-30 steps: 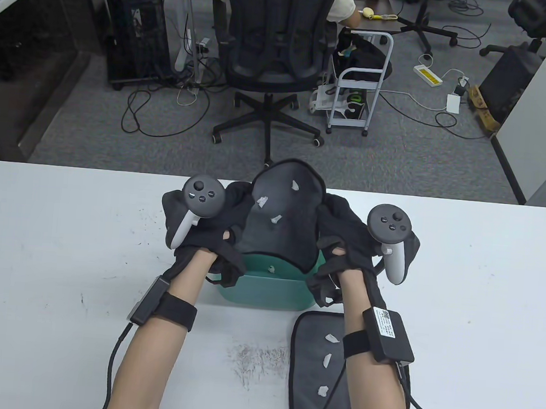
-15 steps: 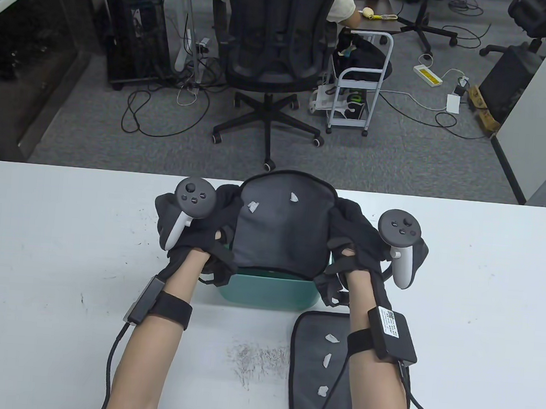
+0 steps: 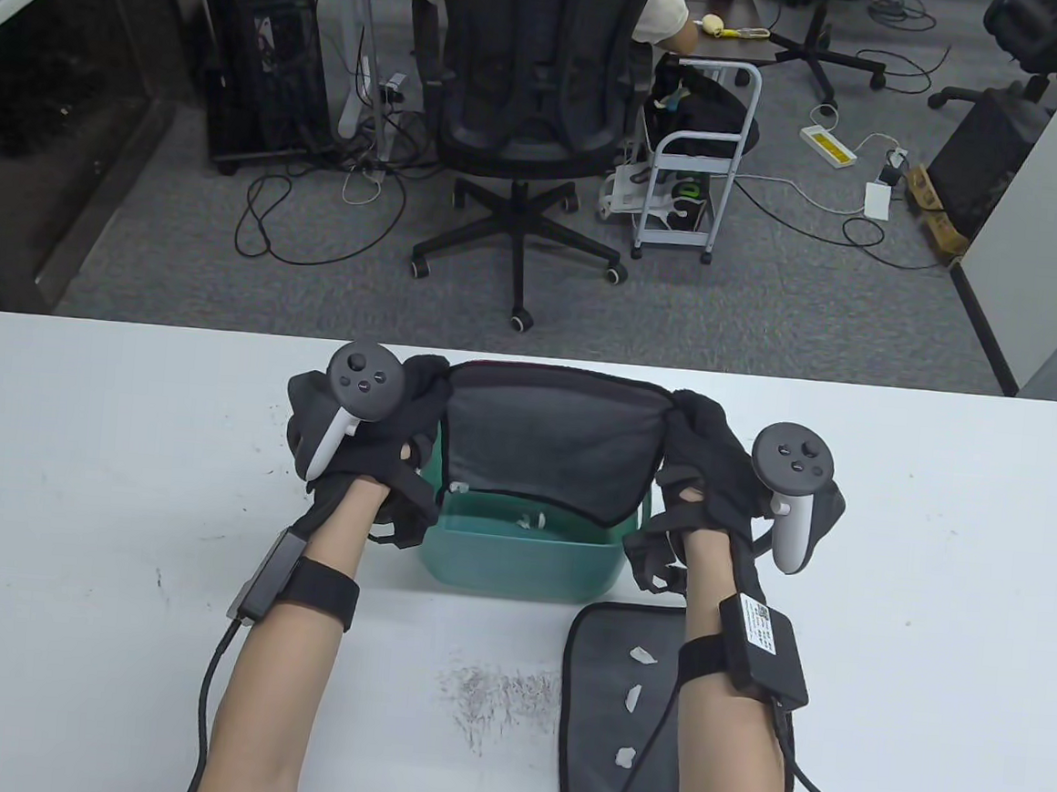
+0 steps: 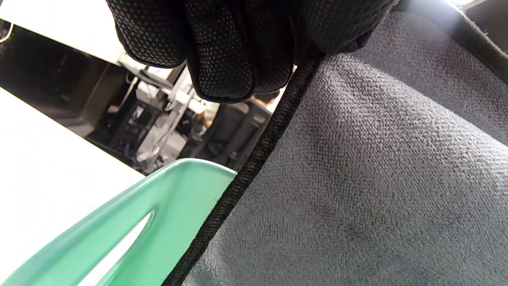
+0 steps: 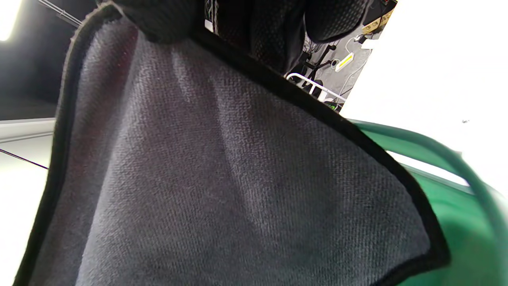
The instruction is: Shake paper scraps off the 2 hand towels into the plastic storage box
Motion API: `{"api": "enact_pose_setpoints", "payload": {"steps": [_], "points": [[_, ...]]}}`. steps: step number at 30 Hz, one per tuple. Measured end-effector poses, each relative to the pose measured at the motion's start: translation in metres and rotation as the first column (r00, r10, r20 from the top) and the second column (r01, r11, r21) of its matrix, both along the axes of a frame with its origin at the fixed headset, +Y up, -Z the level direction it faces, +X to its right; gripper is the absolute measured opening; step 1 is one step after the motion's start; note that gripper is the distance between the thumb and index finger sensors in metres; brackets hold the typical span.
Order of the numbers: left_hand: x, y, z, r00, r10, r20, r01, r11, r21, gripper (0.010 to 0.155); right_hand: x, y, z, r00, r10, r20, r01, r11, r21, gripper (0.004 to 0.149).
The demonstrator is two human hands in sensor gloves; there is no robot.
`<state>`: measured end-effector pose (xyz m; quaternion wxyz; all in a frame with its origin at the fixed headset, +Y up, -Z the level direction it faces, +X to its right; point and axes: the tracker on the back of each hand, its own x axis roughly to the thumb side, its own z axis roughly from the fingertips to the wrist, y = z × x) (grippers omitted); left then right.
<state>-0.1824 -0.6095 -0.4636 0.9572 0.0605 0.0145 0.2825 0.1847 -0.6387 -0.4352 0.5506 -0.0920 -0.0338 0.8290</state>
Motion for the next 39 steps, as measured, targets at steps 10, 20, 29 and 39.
{"api": "enact_pose_setpoints", "payload": {"steps": [10, 20, 29, 39], "points": [[-0.004, 0.006, 0.007, 0.999, 0.029, 0.025, -0.030, 0.999, 0.033, 0.040, 0.000, 0.006, 0.006, 1.000, -0.007, -0.014, 0.007, 1.000, 0.031, 0.037], [-0.003, 0.032, 0.036, 0.988, 0.126, 0.088, -0.138, 0.980, 0.142, 0.041, -0.004, 0.038, 0.033, 1.000, 0.000, -0.027, 0.004, 0.991, 0.132, 0.038], [-0.004, 0.070, 0.086, 0.983, 0.116, 0.139, -0.152, 0.946, 0.286, 0.041, -0.008, 0.073, 0.072, 0.995, -0.012, -0.102, 0.036, 0.970, 0.240, 0.038], [-0.031, 0.079, 0.156, 0.996, 0.005, 0.094, -0.040, 0.927, 0.374, 0.042, -0.048, 0.087, 0.120, 0.960, 0.183, -0.212, -0.110, 0.942, 0.317, 0.038]]}}
